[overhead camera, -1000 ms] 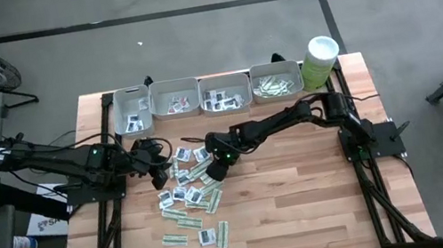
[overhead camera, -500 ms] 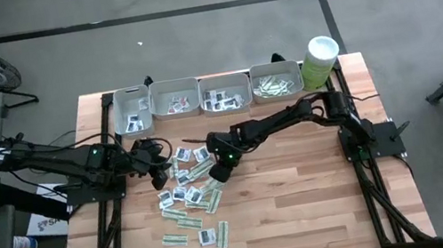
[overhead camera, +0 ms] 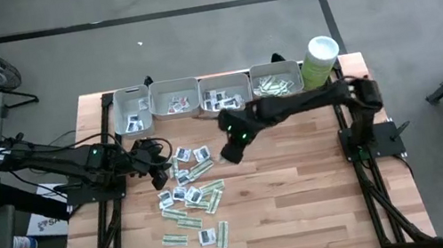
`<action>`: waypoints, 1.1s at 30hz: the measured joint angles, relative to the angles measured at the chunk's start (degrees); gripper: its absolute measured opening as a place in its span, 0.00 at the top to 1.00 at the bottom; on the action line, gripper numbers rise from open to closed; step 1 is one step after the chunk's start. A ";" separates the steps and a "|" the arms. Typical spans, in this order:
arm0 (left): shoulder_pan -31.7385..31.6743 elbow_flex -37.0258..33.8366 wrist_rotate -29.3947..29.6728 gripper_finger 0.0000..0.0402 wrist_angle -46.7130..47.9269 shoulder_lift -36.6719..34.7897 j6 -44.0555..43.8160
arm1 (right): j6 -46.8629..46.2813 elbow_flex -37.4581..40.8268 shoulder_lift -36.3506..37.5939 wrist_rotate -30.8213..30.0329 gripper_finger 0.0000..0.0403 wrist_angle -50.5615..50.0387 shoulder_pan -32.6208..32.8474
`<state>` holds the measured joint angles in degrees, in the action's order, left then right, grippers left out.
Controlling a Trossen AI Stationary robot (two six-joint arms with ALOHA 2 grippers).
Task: Pick & Place First Aid Supplies
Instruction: Put the green bandage into the right gray bin
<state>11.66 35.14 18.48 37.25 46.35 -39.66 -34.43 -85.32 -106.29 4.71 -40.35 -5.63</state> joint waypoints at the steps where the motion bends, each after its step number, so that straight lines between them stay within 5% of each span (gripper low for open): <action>1: -0.01 0.00 0.01 0.72 -0.05 0.02 0.00 | 0.49 0.00 1.43 -1.33 1.00 -1.94 -0.60; 11: 0.00 0.04 0.38 0.72 -0.23 0.00 -1.13 | 9.78 -0.04 13.12 -11.30 1.00 -18.42 -10.87; 27: -0.02 0.04 3.05 0.72 -0.34 0.00 -7.08 | 42.66 -0.11 13.07 -13.12 1.00 -22.07 -29.67; 33: 0.00 0.04 3.87 0.72 -0.54 0.02 -9.44 | 57.25 -0.11 11.45 -7.04 1.00 -19.45 -35.62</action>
<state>11.66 35.18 22.35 36.71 46.37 -49.10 22.82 -85.43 -94.84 -2.32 -59.80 -41.25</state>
